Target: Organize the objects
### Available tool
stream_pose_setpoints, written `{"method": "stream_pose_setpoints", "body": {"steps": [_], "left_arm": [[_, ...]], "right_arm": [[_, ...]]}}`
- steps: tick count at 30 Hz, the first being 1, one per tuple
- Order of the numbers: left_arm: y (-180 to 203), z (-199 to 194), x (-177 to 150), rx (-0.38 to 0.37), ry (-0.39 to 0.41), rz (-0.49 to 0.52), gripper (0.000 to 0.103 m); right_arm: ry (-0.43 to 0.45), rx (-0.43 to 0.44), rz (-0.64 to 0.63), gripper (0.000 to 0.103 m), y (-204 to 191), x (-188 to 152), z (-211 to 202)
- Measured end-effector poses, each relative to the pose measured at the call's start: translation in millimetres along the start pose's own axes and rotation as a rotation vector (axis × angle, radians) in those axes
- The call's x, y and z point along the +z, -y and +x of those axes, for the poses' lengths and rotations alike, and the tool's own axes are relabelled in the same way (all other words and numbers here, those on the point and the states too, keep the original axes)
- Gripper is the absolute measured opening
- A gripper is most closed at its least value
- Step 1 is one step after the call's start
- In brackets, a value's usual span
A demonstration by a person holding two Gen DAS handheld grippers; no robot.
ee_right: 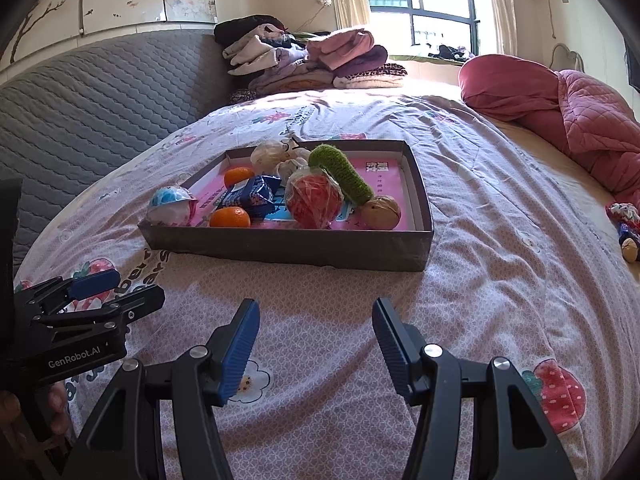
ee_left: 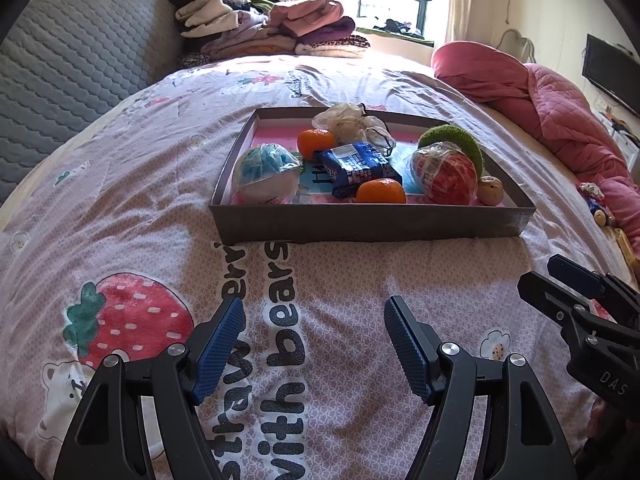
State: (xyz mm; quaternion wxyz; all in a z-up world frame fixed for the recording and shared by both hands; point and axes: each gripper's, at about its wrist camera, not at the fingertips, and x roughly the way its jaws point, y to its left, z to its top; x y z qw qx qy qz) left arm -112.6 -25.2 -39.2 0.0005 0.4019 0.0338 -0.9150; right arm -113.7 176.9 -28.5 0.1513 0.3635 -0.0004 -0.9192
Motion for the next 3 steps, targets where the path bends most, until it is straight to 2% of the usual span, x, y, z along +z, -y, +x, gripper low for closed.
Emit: {"method": "stream_pose_setpoints", "body": {"steps": [3], "left_arm": [[-0.9,0.5,0.0,0.011,-0.002,-0.002,0.074]], "right_arm": [[-0.003,0.001,0.004,0.058,0.6,-0.8,1.2]]}}
